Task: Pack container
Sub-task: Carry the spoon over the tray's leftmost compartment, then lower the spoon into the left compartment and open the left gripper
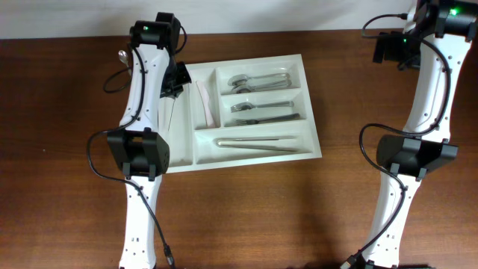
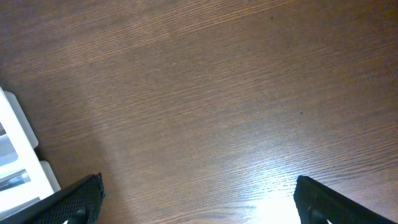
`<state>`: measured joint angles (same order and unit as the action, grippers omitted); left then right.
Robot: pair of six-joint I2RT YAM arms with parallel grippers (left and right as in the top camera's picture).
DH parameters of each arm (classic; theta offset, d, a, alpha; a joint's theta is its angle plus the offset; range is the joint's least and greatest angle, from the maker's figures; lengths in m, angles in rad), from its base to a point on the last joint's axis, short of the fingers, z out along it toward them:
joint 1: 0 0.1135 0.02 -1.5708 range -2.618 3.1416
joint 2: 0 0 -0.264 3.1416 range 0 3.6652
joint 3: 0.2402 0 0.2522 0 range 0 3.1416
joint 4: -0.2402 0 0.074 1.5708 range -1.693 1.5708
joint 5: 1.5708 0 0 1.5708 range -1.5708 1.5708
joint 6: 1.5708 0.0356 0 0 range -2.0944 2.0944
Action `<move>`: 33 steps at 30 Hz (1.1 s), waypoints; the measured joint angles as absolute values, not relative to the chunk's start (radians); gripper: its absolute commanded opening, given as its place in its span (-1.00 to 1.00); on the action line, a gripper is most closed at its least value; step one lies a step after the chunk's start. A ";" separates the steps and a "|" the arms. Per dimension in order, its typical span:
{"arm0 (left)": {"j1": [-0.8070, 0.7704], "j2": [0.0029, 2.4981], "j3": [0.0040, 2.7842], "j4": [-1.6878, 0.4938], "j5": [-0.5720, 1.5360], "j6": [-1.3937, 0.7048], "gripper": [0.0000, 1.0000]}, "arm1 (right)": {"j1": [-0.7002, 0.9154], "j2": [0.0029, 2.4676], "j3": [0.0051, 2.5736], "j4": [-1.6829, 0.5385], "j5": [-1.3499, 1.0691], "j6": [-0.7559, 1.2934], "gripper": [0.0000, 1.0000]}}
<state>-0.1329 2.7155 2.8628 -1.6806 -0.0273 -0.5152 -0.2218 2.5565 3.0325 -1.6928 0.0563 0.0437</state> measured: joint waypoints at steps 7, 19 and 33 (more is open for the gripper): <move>-0.133 2.722 2.863 -1.679 -0.057 -0.555 -0.96 | -0.222 2.556 3.033 -1.692 0.056 0.043 0.98; -0.133 2.806 2.857 -1.650 -0.060 -0.571 -0.41 | -0.222 2.556 3.033 -1.693 0.056 0.044 0.98; -0.134 2.789 2.870 -1.655 -0.056 -0.577 0.29 | -0.222 2.556 3.033 -1.693 0.056 0.044 0.98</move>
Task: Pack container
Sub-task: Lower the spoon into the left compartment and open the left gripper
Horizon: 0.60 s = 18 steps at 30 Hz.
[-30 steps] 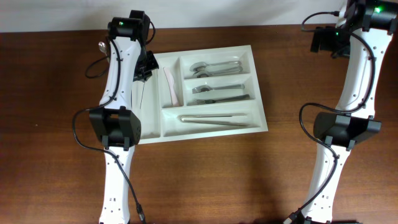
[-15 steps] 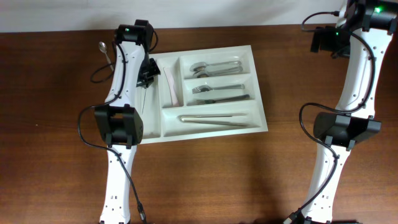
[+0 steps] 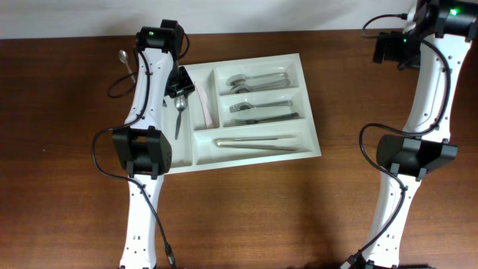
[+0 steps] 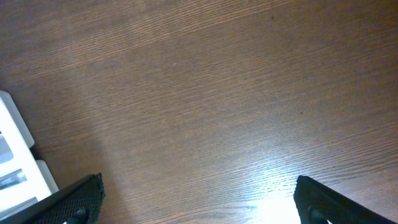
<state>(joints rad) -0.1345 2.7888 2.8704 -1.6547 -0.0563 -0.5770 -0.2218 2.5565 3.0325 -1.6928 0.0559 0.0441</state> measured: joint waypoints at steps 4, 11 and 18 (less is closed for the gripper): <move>-0.134 2.789 2.872 -1.656 -0.056 -0.577 0.25 | -0.222 2.556 3.033 -1.693 0.056 0.044 0.98; -0.134 2.796 2.925 -1.670 -0.056 -0.577 0.23 | -0.222 2.556 3.033 -1.693 0.056 0.044 0.98; -0.133 2.797 3.102 -1.683 -0.057 -0.569 0.23 | -0.222 2.556 3.033 -1.693 0.056 0.043 0.98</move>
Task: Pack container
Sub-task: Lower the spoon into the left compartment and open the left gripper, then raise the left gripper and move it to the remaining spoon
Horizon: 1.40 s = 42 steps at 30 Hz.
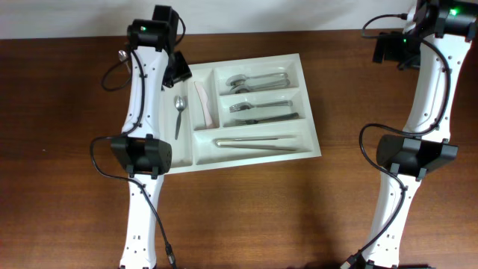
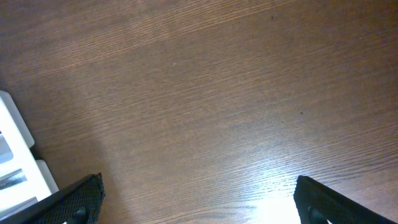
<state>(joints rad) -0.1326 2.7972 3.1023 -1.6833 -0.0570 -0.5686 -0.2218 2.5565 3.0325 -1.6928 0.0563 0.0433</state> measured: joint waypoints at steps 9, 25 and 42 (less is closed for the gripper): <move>-0.078 2.796 3.127 -1.649 -0.057 -0.607 0.43 | -0.222 2.556 3.033 -1.693 0.056 0.043 0.98; 0.054 2.796 3.124 -1.232 -0.124 -0.724 0.86 | -0.222 2.556 3.033 -1.693 0.056 0.044 0.98; 0.069 2.789 2.722 -0.770 -0.123 -0.725 0.97 | -0.222 2.556 3.033 -1.693 0.056 0.043 0.98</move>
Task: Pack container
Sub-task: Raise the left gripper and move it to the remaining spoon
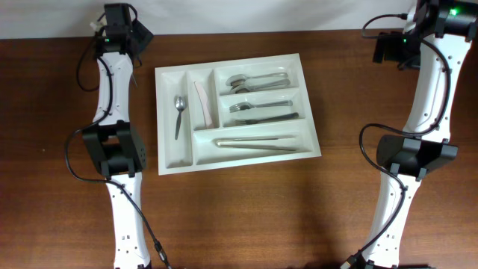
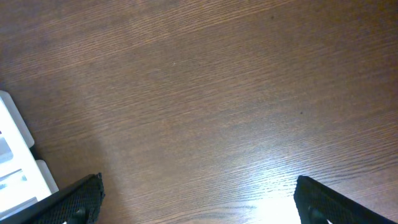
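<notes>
The white cutlery tray (image 1: pixel 166 161) lies mid-table. A small spoon (image 1: pixel 178 116) rests in its left-hand compartment, and a pale knife-like piece (image 1: pixel 202 103) lies in the narrow one beside it. Spoons (image 1: pixel 258 80), forks (image 1: pixel 261 107) and long utensils (image 1: pixel 258 142) fill the right-hand compartments. My left gripper (image 1: pixel 133 36) is at the table's back left corner, well clear of the tray; its fingers are too small to read. My right gripper (image 2: pixel 199 202) stands open over bare wood, nothing between its fingers (image 2: pixel 78 199), with the tray's corner (image 2: pixel 15 155) at the left edge.
The brown wooden table (image 1: pixel 246 217) extends all round the tray. Both white arms rise from bases at the front: the left one (image 1: pixel 112 149) runs just left of the tray, the right one (image 1: pixel 414 153) far to its right. Black cables loop beside each arm.
My left arm has swung from the tray's back left corner out to the table's back left corner. The spoon stays in the left compartment. The right arm has not moved.
First my left gripper was low over the tray's left compartment, hiding it. Then a spoon showed lying in that compartment just under the gripper. Later the gripper was off the spoon at the tray's back edge, and now it is away from the tray altogether.
</notes>
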`<state>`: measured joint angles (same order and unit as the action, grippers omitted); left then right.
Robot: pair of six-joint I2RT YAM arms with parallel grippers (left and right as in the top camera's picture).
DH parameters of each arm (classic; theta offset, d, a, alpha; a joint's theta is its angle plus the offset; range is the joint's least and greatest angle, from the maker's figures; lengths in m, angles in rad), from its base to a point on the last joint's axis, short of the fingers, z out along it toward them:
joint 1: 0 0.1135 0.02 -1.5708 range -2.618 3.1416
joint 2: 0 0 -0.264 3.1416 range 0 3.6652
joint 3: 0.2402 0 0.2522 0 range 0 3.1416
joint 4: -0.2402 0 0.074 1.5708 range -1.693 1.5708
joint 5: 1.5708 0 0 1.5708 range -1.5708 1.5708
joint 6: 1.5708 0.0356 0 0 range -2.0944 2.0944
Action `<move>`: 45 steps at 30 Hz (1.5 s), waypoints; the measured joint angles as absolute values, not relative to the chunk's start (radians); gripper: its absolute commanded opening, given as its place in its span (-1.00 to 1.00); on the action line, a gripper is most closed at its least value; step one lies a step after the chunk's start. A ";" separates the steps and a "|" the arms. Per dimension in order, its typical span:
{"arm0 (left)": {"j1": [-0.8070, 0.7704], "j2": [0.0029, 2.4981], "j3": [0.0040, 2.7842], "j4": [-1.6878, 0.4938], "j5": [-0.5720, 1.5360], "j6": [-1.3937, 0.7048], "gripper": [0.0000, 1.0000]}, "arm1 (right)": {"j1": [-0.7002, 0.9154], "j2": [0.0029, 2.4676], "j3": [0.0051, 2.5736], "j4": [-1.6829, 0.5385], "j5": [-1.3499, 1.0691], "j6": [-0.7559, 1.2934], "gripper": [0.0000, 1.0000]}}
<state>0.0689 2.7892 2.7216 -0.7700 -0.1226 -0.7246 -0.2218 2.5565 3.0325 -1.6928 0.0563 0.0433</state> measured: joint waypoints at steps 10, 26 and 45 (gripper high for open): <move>0.068 2.789 2.621 -0.630 -0.056 -0.700 0.99 | -0.222 2.556 3.033 -1.693 0.056 0.043 0.98; 0.068 2.786 2.569 -0.638 -0.067 -0.694 0.98 | -0.222 2.556 3.033 -1.693 0.056 0.043 0.98; 0.068 2.756 2.569 -0.826 -0.133 -0.724 0.99 | -0.222 2.556 3.033 -1.693 0.056 0.044 0.98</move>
